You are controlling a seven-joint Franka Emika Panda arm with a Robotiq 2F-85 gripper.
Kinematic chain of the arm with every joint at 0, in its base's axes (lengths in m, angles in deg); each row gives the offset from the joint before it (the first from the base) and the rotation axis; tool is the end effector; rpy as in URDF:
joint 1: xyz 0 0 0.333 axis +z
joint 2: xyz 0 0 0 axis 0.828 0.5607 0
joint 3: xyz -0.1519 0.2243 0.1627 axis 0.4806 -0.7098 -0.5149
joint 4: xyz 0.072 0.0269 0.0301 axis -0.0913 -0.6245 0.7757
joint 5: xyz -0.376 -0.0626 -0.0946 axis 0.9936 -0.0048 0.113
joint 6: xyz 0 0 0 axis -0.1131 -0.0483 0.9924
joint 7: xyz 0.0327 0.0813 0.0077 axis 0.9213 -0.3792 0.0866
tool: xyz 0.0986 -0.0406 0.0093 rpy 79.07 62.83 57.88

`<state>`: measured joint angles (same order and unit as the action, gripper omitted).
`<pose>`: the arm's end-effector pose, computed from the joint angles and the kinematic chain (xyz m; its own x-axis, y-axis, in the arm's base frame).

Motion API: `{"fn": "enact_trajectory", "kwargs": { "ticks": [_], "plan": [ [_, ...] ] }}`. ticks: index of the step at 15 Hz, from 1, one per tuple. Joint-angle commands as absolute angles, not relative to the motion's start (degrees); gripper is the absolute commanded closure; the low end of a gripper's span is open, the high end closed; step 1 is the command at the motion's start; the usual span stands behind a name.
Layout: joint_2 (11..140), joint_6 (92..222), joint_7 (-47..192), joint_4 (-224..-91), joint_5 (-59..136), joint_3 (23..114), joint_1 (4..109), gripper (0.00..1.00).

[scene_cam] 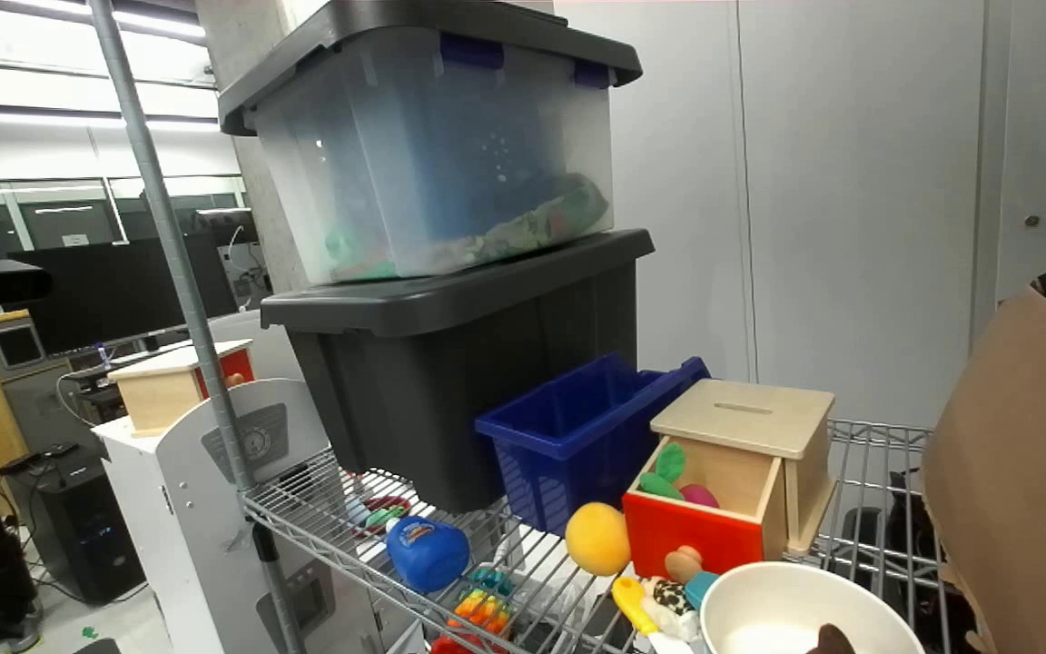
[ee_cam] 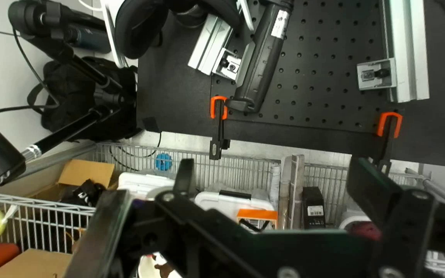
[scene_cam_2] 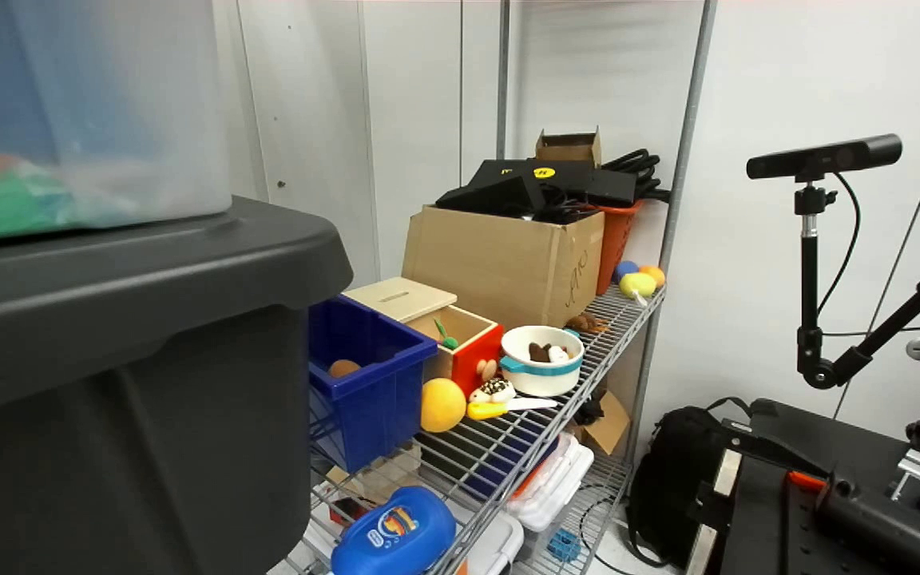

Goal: Pick up the white object and put it in the chest drawer

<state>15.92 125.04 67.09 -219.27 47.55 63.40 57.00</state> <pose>0.3051 -0.0040 0.4417 0.9833 0.0999 -0.1519 0.1298 -0.9707 0.2020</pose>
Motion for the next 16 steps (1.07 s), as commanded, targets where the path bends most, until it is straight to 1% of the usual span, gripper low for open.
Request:
{"fn": "enact_trajectory", "kwargs": {
  "ticks": [1,7,13,16],
  "plan": [
    [15.7,130.1,62.8,-219.5,49.1,65.7,57.1,0.0],
    [17.1,137.0,57.4,-219.6,47.3,68.9,57.0,0.0],
    [26.0,136.0,62.6,-214.7,42.5,70.7,54.5,0.0],
    [29.3,135.3,64.0,-212.3,40.0,70.0,54.2,0.0]
  ]
}}
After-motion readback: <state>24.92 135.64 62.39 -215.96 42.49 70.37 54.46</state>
